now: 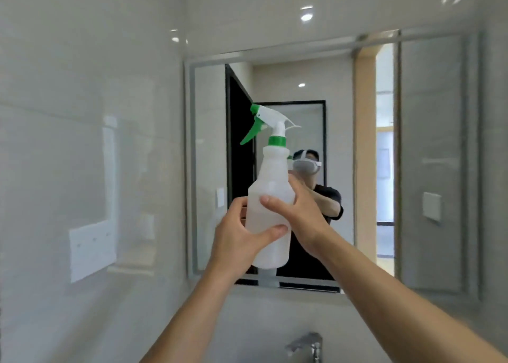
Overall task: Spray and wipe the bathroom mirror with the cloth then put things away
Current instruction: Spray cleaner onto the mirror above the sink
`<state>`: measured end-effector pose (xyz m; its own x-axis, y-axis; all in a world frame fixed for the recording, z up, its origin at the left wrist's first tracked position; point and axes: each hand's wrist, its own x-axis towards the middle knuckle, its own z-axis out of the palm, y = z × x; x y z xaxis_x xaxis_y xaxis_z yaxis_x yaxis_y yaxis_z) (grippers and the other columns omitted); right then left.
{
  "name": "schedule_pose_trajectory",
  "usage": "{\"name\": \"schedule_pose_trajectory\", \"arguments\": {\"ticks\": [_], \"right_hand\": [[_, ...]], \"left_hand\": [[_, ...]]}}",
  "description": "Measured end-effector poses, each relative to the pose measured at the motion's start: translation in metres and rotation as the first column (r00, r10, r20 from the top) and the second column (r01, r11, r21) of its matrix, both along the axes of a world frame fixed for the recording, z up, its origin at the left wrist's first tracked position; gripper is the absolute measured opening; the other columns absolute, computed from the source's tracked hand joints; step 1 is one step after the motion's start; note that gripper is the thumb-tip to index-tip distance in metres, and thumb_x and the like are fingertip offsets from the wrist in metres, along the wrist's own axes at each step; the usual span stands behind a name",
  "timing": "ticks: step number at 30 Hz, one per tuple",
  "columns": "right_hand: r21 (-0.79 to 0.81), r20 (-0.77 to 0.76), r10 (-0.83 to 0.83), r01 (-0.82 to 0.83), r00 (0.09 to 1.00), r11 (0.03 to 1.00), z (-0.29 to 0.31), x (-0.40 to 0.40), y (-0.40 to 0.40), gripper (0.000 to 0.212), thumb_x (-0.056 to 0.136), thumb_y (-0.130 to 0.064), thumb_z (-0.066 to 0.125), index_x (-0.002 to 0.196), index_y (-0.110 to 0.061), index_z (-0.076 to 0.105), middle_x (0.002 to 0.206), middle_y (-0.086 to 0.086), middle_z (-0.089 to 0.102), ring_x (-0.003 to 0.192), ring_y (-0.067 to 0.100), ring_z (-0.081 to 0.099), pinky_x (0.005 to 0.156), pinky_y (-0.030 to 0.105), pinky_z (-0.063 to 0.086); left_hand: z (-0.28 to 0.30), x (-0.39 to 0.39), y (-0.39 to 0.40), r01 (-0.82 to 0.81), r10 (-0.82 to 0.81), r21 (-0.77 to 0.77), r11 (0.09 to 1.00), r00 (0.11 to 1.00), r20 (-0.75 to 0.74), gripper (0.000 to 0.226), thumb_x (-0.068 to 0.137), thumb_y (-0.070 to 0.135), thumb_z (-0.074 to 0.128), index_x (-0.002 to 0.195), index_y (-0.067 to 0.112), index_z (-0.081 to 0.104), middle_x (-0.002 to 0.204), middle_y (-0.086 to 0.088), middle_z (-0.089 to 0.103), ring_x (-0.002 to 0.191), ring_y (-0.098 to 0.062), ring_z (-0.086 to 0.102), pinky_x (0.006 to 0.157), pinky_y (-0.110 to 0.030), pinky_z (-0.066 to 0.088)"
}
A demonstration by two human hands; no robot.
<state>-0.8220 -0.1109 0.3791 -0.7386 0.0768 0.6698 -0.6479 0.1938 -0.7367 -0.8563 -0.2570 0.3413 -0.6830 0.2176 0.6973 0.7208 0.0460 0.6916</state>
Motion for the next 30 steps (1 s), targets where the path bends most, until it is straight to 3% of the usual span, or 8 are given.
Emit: {"name": "schedule_pose_trajectory", "arguments": {"ticks": [4, 8, 11, 14, 19, 23, 26, 30], "right_hand": [[-0.076, -0.044, -0.155, 0.151, 0.987, 0.986, 0.002, 0.014, 0.036, 0.059, 0.067, -0.041, 0.081, 0.121, -0.031, 0.061, 0.115, 0.006, 0.071, 0.104, 0.027, 0.071, 0.09, 0.055, 0.058], [-0.041, -0.038, -0.201, 0.199, 0.979, 0.979, 0.007, 0.031, 0.061, 0.053, 0.063, -0.043, 0.083, 0.113, -0.042, 0.064, 0.111, 0.003, 0.073, 0.1, 0.025, 0.072, 0.088, 0.055, 0.059], [0.03, -0.021, -0.205, 0.206, 0.978, 0.978, 0.009, 0.04, 0.068, 0.057, 0.063, -0.047, 0.082, 0.116, -0.047, 0.062, 0.111, -0.001, 0.072, 0.1, 0.022, 0.072, 0.087, 0.05, 0.061], [0.063, -0.008, -0.199, 0.2, 0.98, 0.978, 0.009, 0.043, 0.069, 0.057, 0.062, -0.05, 0.082, 0.116, -0.048, 0.062, 0.11, -0.003, 0.072, 0.101, 0.021, 0.071, 0.087, 0.049, 0.061], [0.099, 0.001, -0.186, 0.185, 0.983, 0.978, 0.006, 0.044, 0.068, 0.059, 0.062, -0.053, 0.081, 0.116, -0.047, 0.06, 0.108, -0.003, 0.071, 0.1, 0.022, 0.071, 0.086, 0.051, 0.061], [0.114, 0.016, -0.161, 0.158, 0.987, 0.981, 0.005, 0.042, 0.067, 0.059, 0.06, -0.056, 0.08, 0.115, -0.05, 0.059, 0.108, -0.006, 0.07, 0.102, 0.021, 0.071, 0.086, 0.051, 0.061], [0.111, 0.005, -0.134, 0.133, 0.991, 0.985, 0.004, 0.038, 0.063, 0.061, 0.062, -0.054, 0.08, 0.119, -0.048, 0.059, 0.112, -0.003, 0.07, 0.104, 0.025, 0.07, 0.088, 0.052, 0.06], [0.121, -0.009, -0.153, 0.152, 0.988, 0.981, 0.002, 0.032, 0.058, 0.067, 0.059, -0.057, 0.08, 0.121, -0.049, 0.056, 0.113, -0.004, 0.069, 0.106, 0.024, 0.068, 0.089, 0.05, 0.06]], "left_hand": [[0.017, -0.02, 0.021, 0.224, -0.234, -0.157, 0.962, 0.971, -0.048, 0.051, 0.074, 0.07, 0.063, 0.117, 0.043, 0.062, 0.109, 0.025, 0.07, 0.102, 0.006, 0.065, 0.091, -0.03, 0.055], [0.072, -0.03, 0.031, 0.178, -0.165, 0.098, 0.979, 0.979, -0.12, 0.024, 0.094, 0.053, 0.051, 0.098, 0.037, 0.068, 0.085, 0.018, 0.072, 0.071, 0.004, 0.066, 0.067, -0.019, 0.05], [0.125, -0.028, 0.042, 0.252, -0.22, 0.209, 0.945, 0.962, -0.163, 0.027, 0.1, 0.043, 0.051, 0.101, 0.023, 0.069, 0.075, 0.006, 0.068, 0.059, -0.001, 0.058, 0.052, -0.013, 0.045], [0.159, -0.023, 0.054, 0.314, -0.273, 0.189, 0.931, 0.938, -0.215, 0.03, 0.098, 0.043, 0.054, 0.097, 0.018, 0.07, 0.076, 0.004, 0.063, 0.061, -0.005, 0.054, 0.054, -0.017, 0.043], [0.167, -0.028, 0.062, 0.297, -0.236, 0.245, 0.923, 0.94, -0.248, 0.013, 0.097, 0.025, 0.062, 0.087, 0.021, 0.068, 0.067, 0.015, 0.064, 0.061, 0.0, 0.055, 0.06, -0.018, 0.044], [0.165, -0.03, 0.058, 0.303, -0.246, 0.223, 0.927, 0.937, -0.249, 0.018, 0.098, 0.023, 0.061, 0.081, 0.02, 0.066, 0.067, 0.012, 0.062, 0.061, -0.001, 0.055, 0.056, -0.018, 0.044], [0.167, -0.029, 0.055, 0.302, -0.253, 0.215, 0.929, 0.94, -0.227, 0.024, 0.099, 0.025, 0.059, 0.077, 0.017, 0.065, 0.068, 0.006, 0.061, 0.065, -0.008, 0.054, 0.063, -0.026, 0.046], [0.168, -0.027, 0.054, 0.279, -0.245, 0.243, 0.929, 0.956, -0.161, 0.04, 0.097, 0.033, 0.062, 0.059, 0.022, 0.064, 0.052, 0.012, 0.05, 0.049, -0.005, 0.043, 0.054, -0.022, 0.039]]}}
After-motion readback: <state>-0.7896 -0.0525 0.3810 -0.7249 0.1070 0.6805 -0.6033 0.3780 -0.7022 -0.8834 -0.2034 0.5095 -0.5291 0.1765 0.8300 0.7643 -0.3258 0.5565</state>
